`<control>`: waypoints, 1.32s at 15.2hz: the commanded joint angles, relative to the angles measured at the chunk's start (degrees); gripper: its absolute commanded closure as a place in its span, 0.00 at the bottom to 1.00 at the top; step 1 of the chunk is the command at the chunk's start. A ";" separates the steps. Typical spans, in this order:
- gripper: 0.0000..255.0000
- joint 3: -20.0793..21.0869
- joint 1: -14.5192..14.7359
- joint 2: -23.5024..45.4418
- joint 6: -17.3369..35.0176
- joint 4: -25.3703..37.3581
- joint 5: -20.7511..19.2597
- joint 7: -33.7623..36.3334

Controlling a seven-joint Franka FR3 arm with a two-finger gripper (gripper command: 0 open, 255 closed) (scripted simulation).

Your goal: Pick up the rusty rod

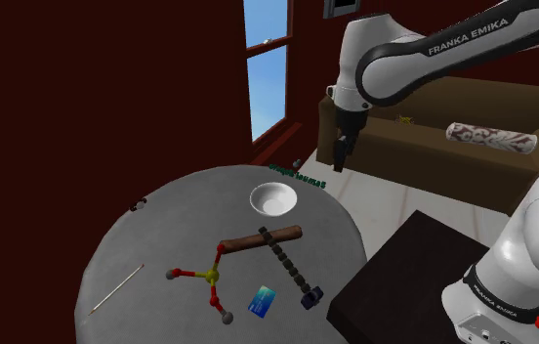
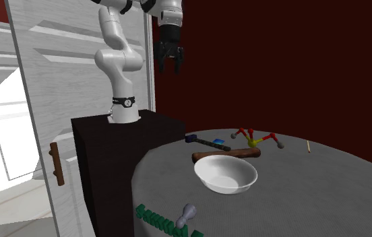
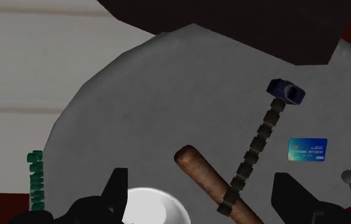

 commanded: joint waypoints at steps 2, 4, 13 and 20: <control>0.00 0.61 1.09 6.03 5.82 0.80 -0.63 -2.27; 0.00 1.11 1.75 10.13 9.44 1.59 -1.17 -3.56; 0.00 3.53 4.31 29.13 23.08 8.26 -5.85 -7.44; 0.00 4.11 7.28 43.82 30.25 16.57 -12.09 -8.43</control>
